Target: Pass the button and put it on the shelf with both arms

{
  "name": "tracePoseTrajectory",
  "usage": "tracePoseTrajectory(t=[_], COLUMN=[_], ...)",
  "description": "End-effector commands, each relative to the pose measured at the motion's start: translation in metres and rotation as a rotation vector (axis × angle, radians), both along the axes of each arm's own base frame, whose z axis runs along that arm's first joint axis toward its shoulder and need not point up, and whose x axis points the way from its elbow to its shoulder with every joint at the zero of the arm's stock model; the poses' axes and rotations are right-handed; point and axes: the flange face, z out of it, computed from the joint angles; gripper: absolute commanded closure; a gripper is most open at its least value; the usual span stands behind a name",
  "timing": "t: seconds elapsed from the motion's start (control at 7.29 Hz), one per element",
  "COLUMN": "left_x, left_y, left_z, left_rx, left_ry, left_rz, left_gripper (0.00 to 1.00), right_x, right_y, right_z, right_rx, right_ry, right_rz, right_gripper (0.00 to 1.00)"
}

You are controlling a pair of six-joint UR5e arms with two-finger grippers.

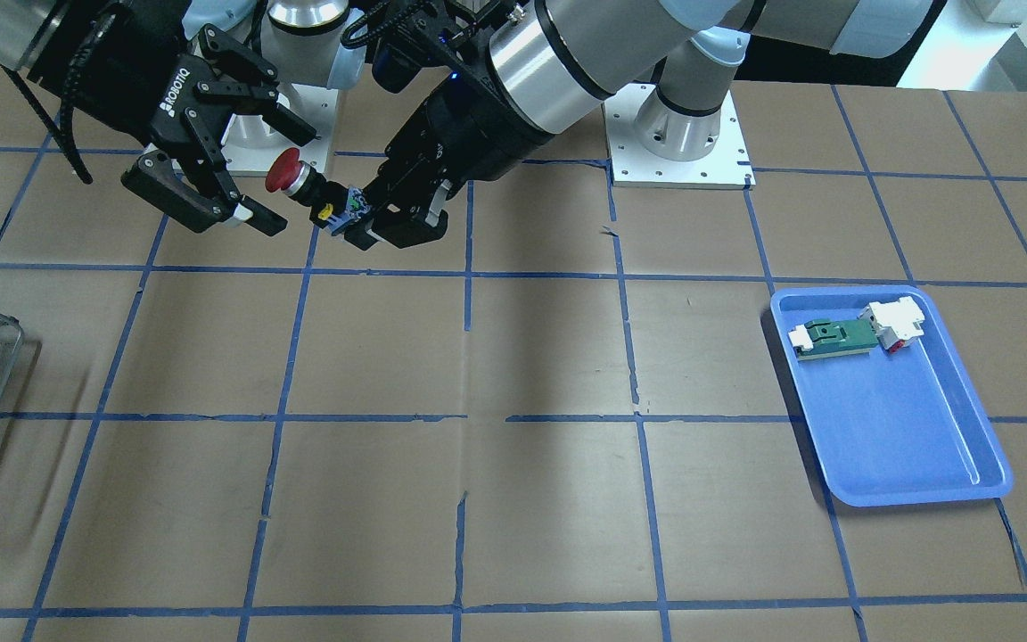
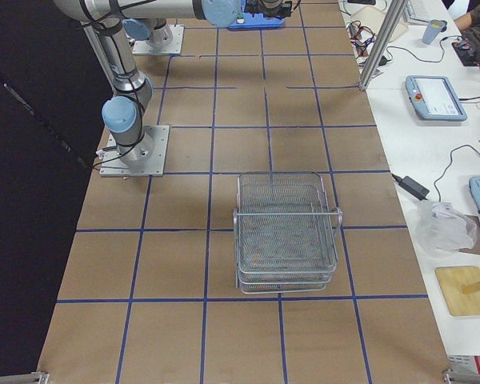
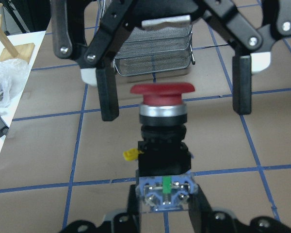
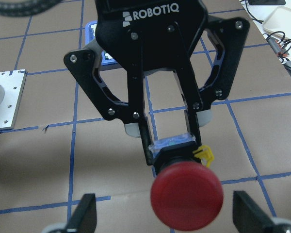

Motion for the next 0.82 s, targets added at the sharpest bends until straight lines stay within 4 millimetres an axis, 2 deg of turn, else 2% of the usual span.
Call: tracePoseTrajectory(t=[0.0,0.69], left_x=[-0.001,0.0], left_y=[0.0,0.005], left_z=[0.003,0.009], left_rx=[-0.01,-0.016], left_ry=[0.008,0.011], left_rz=[0.007,0.01], left_gripper=[1.0,1.0], right_x=[0.004,0.009], right_y=[0.004,0.01], right_z=[0.002,0.015], right_rx=[0.018,0.002], right_ry=[-0.004,-0.038], right_rz=[-0.014,-0.025], right_gripper=[0.0,0.0])
